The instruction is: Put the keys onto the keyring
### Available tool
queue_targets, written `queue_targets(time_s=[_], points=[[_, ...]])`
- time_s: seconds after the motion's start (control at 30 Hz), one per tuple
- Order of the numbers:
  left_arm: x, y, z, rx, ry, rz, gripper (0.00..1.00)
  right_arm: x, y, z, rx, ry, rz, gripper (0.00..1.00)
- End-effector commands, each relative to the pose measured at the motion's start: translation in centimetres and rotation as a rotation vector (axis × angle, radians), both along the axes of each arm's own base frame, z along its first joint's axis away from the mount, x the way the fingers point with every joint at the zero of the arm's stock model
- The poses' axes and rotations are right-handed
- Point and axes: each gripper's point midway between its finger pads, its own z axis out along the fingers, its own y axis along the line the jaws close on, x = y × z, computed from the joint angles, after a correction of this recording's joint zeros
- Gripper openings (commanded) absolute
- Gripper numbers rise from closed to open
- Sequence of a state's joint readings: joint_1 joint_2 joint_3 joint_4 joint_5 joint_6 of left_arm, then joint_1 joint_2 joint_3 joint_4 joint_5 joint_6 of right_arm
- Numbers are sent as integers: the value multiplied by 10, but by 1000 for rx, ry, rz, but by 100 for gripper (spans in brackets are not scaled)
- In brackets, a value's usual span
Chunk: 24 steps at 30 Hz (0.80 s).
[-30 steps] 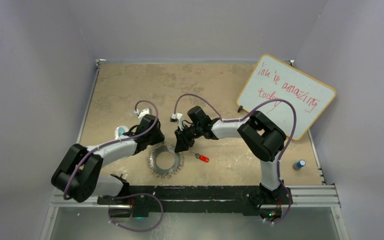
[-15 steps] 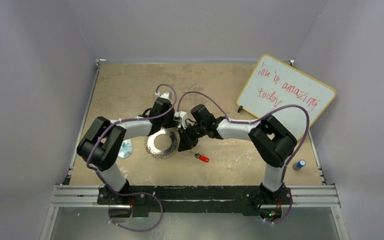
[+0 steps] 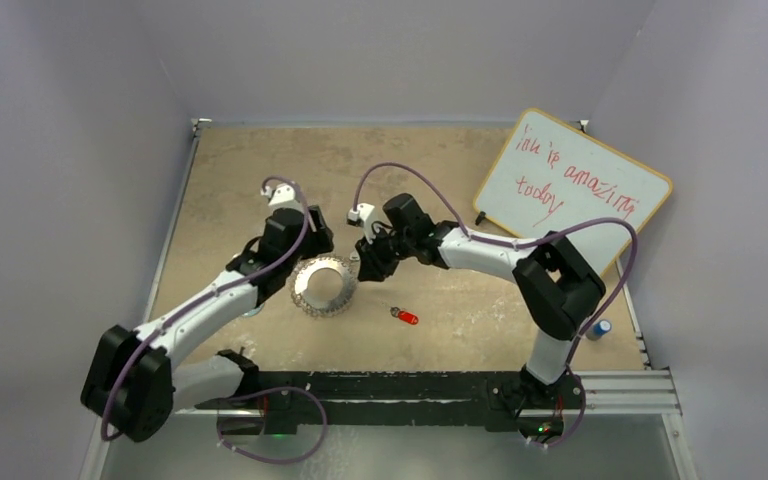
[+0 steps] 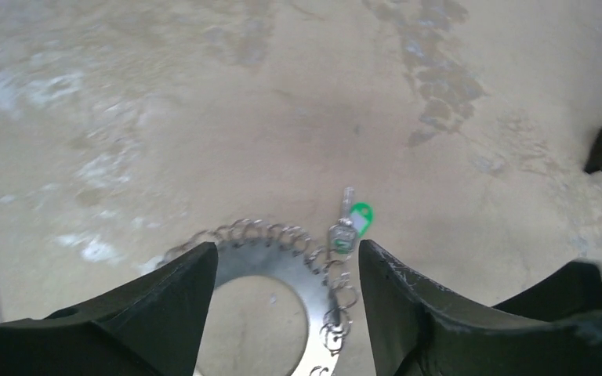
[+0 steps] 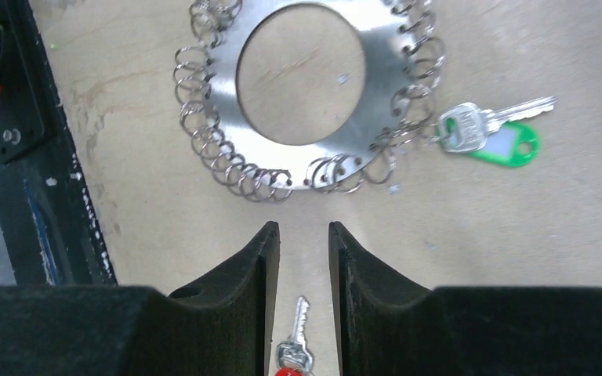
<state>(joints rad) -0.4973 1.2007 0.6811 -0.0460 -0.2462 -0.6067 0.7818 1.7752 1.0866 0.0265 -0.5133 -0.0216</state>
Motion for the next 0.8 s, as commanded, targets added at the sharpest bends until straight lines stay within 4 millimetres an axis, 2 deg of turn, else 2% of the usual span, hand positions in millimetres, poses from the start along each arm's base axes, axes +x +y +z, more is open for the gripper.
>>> queue_targets(time_s=[0.0, 0.1, 0.2, 0.43, 0.63, 0.77], points=[[-30, 59, -30, 72, 71, 254, 66, 31, 1, 14, -6, -64, -22, 32], [-42, 77, -49, 87, 145, 310, 66, 37, 3, 14, -6, -40, -29, 32], [-46, 82, -67, 84, 237, 311, 66, 45, 0, 19, -2, -53, -74, 33], [-44, 84, -103, 94, 376, 261, 65, 69, -32, 48, 53, -131, -249, 36], [-39, 63, -122, 98, 430, 118, 60, 78, -51, 70, 154, -159, -358, 39], [-42, 40, -129, 59, 451, 29, 57, 78, -59, 88, 219, -208, -406, 39]])
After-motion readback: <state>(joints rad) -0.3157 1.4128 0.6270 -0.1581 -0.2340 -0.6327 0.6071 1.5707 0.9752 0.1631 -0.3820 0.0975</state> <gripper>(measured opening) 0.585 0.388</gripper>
